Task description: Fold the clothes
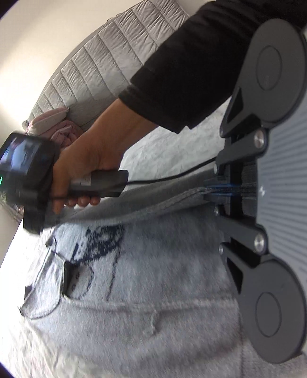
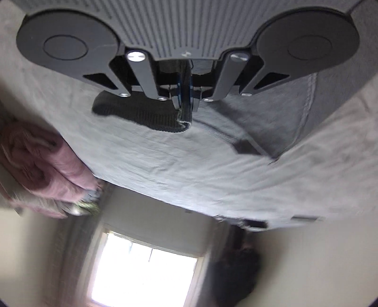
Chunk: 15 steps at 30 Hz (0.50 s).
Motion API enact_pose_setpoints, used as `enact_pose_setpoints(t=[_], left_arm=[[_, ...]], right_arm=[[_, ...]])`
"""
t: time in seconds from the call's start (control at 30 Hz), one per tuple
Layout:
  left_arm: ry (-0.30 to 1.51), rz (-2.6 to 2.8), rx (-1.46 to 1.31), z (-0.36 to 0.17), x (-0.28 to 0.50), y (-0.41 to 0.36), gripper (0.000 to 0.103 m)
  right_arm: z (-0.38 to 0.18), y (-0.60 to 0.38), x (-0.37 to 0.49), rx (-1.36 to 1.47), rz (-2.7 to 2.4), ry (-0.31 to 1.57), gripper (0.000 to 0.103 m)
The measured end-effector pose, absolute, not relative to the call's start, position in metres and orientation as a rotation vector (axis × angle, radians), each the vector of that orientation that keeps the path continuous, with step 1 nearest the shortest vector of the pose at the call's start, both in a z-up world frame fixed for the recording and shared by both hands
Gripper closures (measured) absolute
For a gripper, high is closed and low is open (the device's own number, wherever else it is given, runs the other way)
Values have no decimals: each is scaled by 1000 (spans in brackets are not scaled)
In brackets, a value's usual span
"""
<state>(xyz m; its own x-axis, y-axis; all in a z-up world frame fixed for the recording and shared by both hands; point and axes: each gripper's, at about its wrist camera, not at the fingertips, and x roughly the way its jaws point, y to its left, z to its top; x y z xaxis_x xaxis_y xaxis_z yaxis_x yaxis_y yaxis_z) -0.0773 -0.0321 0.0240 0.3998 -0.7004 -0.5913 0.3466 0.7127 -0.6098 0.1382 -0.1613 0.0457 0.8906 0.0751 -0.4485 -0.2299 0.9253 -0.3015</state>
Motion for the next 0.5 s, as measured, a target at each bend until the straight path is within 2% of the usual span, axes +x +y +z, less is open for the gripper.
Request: enact_pose_setpoints(t=[0.13,0.5], left_arm=[[966,-647,-384,13,-82,-26,99],[948,-646,-327,15,-81,-30,99]], right_arm=[[17,-118,125,-571,241,431,93],[46,-151,119,-276,218,421,93]])
